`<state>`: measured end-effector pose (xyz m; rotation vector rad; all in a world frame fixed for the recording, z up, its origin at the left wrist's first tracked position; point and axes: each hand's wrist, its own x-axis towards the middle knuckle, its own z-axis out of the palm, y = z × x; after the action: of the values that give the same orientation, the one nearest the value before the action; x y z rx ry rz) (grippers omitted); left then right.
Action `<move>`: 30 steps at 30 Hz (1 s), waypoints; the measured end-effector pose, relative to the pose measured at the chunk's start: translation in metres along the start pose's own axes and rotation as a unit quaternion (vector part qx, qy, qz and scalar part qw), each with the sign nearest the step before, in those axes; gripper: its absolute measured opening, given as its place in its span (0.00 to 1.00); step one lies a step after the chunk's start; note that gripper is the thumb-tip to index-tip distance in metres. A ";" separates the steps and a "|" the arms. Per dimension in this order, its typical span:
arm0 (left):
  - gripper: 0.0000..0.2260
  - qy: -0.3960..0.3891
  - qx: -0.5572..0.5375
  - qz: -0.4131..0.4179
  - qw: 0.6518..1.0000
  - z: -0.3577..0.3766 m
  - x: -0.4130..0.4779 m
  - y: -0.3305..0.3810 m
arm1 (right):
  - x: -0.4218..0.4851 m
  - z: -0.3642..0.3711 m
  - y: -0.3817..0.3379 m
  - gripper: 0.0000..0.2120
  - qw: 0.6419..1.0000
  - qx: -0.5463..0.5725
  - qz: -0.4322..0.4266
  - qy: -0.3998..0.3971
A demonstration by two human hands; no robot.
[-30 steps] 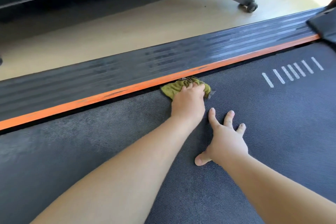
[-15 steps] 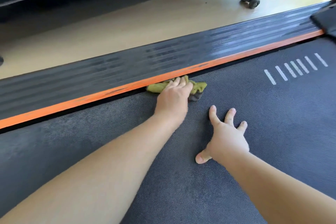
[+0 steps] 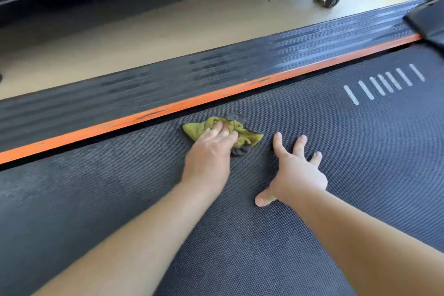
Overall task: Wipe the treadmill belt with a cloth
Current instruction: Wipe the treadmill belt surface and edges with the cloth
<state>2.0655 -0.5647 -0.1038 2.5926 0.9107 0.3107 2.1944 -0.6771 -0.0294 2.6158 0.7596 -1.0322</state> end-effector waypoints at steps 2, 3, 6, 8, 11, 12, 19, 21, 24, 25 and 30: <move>0.14 -0.028 -0.019 0.056 0.998 0.007 -0.037 0.030 | -0.003 0.001 0.002 0.77 1.000 -0.010 -0.006 0.016; 0.16 -0.050 -0.019 0.131 0.990 0.007 -0.058 0.036 | -0.004 0.002 0.004 0.76 1.000 -0.015 -0.012 0.024; 0.19 -0.037 0.029 0.283 0.958 -0.004 -0.055 -0.005 | -0.006 0.004 0.008 0.75 0.998 -0.028 -0.029 0.040; 0.17 0.002 0.068 0.211 0.975 -0.012 -0.023 -0.033 | -0.007 0.005 0.009 0.74 0.998 -0.025 -0.030 0.046; 0.15 0.004 0.029 0.032 0.999 -0.013 -0.012 -0.014 | -0.010 0.008 0.010 0.72 0.998 0.001 -0.029 0.050; 0.15 -0.009 0.010 0.038 0.999 -0.008 -0.023 -0.003 | -0.012 0.011 0.012 0.70 0.997 0.011 -0.037 0.065; 0.20 -0.041 0.059 0.170 0.983 -0.017 -0.016 -0.053 | -0.020 0.035 0.036 0.52 0.989 0.012 -0.096 0.112; 0.19 -0.008 0.045 0.027 0.999 -0.014 -0.013 -0.032 | -0.017 0.027 0.035 0.53 0.992 -0.006 -0.095 0.080; 0.17 -0.049 0.025 0.068 0.996 0.009 -0.066 0.031 | -0.011 0.025 0.023 0.56 0.994 -0.037 -0.082 0.065; 0.18 -0.066 0.018 0.140 0.988 0.009 -0.082 0.040 | -0.011 0.027 0.018 0.56 0.994 -0.049 -0.072 0.062; 0.19 0.010 0.077 0.126 0.989 -0.021 -0.048 -0.034 | -0.010 0.031 0.012 0.56 0.996 -0.043 -0.067 0.042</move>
<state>2.0027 -0.5651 -0.1033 2.8582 0.6341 0.3463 2.1770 -0.7032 -0.0444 2.5770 0.9886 -0.9061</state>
